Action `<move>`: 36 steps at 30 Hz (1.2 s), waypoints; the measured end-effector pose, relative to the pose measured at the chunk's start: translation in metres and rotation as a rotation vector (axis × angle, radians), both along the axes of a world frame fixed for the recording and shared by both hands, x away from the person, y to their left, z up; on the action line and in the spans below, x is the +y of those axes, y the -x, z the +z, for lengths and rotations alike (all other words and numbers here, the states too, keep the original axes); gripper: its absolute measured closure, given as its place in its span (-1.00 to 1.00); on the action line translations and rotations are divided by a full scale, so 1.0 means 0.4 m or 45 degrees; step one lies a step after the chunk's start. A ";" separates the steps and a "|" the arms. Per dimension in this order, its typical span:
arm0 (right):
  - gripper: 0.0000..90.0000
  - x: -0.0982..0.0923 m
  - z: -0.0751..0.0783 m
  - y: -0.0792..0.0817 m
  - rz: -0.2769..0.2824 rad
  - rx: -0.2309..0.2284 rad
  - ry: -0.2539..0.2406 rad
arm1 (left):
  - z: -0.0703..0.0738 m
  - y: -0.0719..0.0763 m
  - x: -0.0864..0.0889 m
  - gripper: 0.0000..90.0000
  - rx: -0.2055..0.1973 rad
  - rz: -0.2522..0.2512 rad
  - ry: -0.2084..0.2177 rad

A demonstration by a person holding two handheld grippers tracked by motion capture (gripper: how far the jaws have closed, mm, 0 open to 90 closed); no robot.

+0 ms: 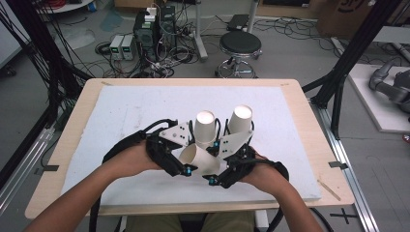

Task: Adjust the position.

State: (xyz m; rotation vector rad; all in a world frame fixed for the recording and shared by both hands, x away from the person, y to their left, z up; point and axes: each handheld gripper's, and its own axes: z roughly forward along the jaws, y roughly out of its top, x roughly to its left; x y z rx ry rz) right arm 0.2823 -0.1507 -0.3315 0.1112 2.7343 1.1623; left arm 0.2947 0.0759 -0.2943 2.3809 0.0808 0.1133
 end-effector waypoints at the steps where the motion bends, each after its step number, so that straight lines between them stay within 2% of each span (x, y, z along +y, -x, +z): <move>1: -0.53 0.004 0.001 0.000 0.001 -0.003 0.007 | 0.000 -0.001 -0.002 -0.33 -0.009 0.002 -0.001; 13: -0.52 0.051 -0.007 -0.010 0.004 -0.043 0.122 | -0.007 -0.009 -0.016 -0.33 0.014 0.014 -0.046; 15: -0.42 0.056 -0.010 -0.010 0.020 -0.041 0.138 | -0.009 -0.010 -0.018 -0.33 0.016 0.012 -0.053; 18: -0.41 0.061 -0.014 -0.010 0.026 -0.044 0.153 | -0.015 -0.011 -0.023 -0.33 0.022 0.012 -0.058; 23: -0.29 0.061 -0.018 -0.012 0.024 -0.035 0.158 | -0.020 -0.010 -0.030 -0.33 0.024 0.002 -0.063; 31: -0.26 0.054 -0.026 -0.020 0.019 -0.010 0.155 | -0.029 -0.011 -0.039 -0.37 0.023 0.009 -0.060; 36: -0.26 0.051 -0.032 -0.022 0.010 0.001 0.154 | -0.039 -0.011 -0.040 -0.43 0.014 0.013 -0.026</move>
